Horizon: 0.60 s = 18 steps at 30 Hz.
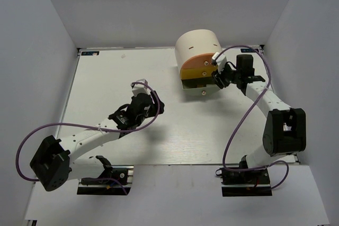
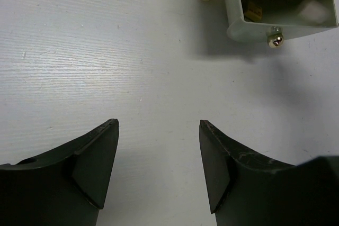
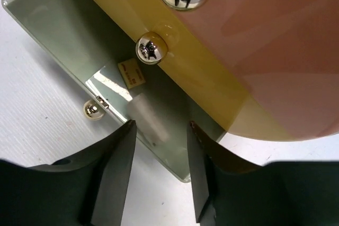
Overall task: Sort the stationery into containers
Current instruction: Place the stationery in the drawer.
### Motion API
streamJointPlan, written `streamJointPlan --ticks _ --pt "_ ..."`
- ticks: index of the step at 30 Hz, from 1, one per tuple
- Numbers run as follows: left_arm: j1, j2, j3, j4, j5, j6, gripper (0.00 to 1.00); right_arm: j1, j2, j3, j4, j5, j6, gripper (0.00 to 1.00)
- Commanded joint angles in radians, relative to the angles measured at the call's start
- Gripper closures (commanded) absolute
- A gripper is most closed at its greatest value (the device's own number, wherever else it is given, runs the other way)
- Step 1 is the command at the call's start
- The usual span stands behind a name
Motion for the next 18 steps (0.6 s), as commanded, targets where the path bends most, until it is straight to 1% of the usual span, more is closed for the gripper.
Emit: streamJointPlan --ticks 1,3,5,6,7,8,9,10,11,12,13,14,16,18 --pt "0.003 -0.027 -0.006 -0.003 -0.014 -0.006 0.28 0.010 -0.010 0.030 0.039 0.025 -0.025 0.50" --pt "0.003 -0.027 -0.006 -0.003 -0.014 -0.006 0.28 0.011 -0.016 0.026 0.036 0.023 -0.025 0.45" --pt "0.003 -0.027 -0.006 -0.003 -0.014 -0.006 0.28 0.011 -0.033 0.018 0.033 0.018 -0.019 0.45" --pt "0.003 -0.017 -0.006 -0.003 -0.014 -0.006 0.28 0.007 -0.045 0.010 0.036 0.011 -0.011 0.46" --pt "0.003 -0.017 -0.006 -0.003 -0.014 -0.006 0.28 0.004 -0.057 0.006 0.035 -0.044 -0.006 0.54" --pt "0.003 -0.017 -0.006 -0.003 -0.014 -0.006 0.28 0.004 -0.074 0.000 0.026 -0.072 -0.006 0.65" --pt "0.003 -0.017 -0.006 -0.003 -0.014 -0.006 0.28 0.002 -0.091 -0.004 0.012 -0.104 -0.023 0.79" --pt "0.003 -0.006 -0.006 -0.003 -0.014 -0.006 0.28 0.004 -0.102 -0.004 -0.052 -0.215 -0.040 0.90" --pt "0.003 -0.006 -0.006 -0.003 -0.014 -0.006 0.28 0.005 -0.102 -0.005 -0.083 -0.257 -0.057 1.00" --pt "0.003 0.003 0.003 0.006 -0.014 -0.006 0.28 0.002 -0.090 -0.004 -0.114 -0.293 -0.127 1.00" --pt "0.003 0.003 0.003 0.006 -0.014 -0.006 0.27 0.011 -0.084 0.002 -0.198 -0.352 -0.144 1.00" --pt "0.003 0.003 0.003 0.006 -0.014 -0.006 0.27 0.013 -0.071 0.009 -0.217 -0.365 -0.176 1.00" --pt "0.003 0.013 0.012 -0.005 -0.014 -0.006 0.27 0.014 -0.032 0.009 -0.231 -0.361 -0.186 1.00" --pt "0.003 0.013 0.012 -0.005 -0.014 -0.006 0.27 0.019 -0.013 0.000 -0.209 -0.335 -0.181 1.00"
